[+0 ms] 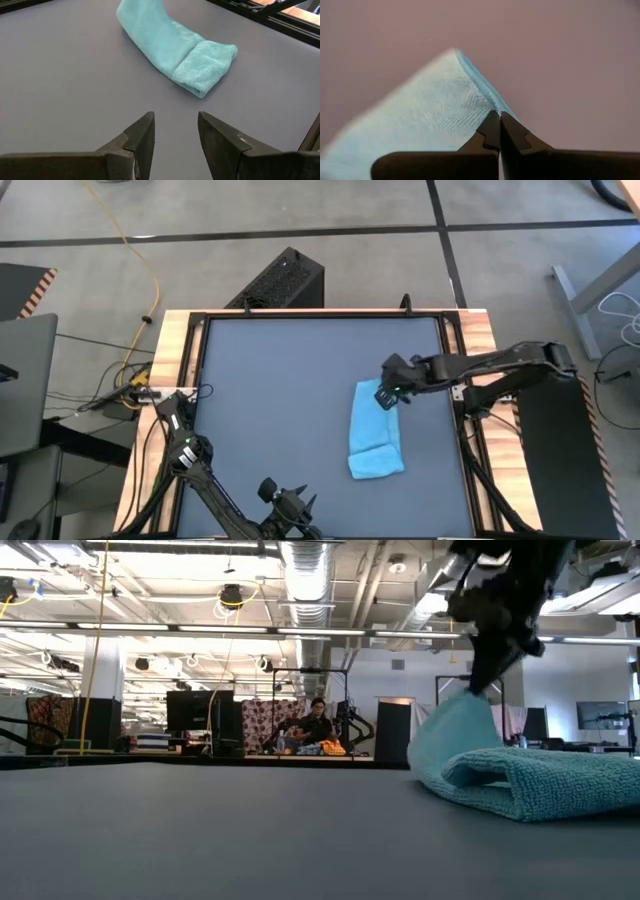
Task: Roll towel
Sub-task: Roll the blue microfiber towel
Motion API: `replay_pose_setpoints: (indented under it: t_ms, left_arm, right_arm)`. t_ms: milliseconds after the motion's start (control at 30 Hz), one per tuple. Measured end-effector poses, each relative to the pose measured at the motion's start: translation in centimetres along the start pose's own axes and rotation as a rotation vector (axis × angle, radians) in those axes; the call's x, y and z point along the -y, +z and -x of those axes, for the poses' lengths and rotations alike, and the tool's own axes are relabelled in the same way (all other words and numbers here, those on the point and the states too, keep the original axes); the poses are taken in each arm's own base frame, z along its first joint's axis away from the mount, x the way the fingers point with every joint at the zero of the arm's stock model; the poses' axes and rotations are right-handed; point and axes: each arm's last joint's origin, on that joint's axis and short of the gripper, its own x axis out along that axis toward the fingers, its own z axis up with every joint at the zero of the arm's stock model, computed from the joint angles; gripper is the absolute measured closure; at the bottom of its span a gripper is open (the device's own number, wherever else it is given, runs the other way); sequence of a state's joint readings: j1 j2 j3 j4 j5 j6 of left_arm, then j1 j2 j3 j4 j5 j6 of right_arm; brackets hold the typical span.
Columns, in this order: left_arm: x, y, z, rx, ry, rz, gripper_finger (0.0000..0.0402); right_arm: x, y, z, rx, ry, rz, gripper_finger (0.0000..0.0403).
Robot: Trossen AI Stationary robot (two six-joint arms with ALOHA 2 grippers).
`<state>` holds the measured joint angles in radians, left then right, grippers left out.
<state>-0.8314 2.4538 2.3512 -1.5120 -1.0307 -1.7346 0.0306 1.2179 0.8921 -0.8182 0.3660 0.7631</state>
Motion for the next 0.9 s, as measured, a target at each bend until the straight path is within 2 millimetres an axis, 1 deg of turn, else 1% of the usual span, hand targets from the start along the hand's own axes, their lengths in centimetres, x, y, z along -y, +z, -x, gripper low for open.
replay_pose_setpoints:
  t_ms: [200,267,333,433,533,733,900]
  left_arm:
    - [0.0,0.1,-0.1,0.023,-0.002,-0.014,0.0262]
    - [0.0,0.1,-0.1,0.027,-0.002,-0.014,0.0262]
    - [0.0,0.1,-0.1,0.029,-0.002,-0.020,0.0262]
    - [0.0,0.1,-0.1,0.029,-0.002,-0.024,0.0262]
    - [0.0,0.1,-0.1,0.029,-0.003,-0.024,0.0262]
    - [0.0,0.1,-0.1,0.029,-0.003,-0.022,0.0262]
    - [0.0,0.1,-0.1,0.029,-0.004,-0.020,0.0262]
  right_arm:
    - [0.2,0.4,3.6,0.145,0.201,-0.051,0.0387]
    - [0.5,0.1,4.1,0.143,0.203,-0.045,0.0387]
    - [1.1,-0.3,4.1,0.108,0.167,-0.041,0.0387]
    - [1.6,-1.0,3.7,0.035,0.077,-0.017,0.0387]
    - [1.6,-1.4,2.9,-0.022,0.002,0.020,0.0387]
    - [0.8,-1.7,1.0,-0.100,-0.070,0.058,0.0387]
    - [-0.2,-2.0,-1.1,-0.184,-0.126,0.112,0.0387]
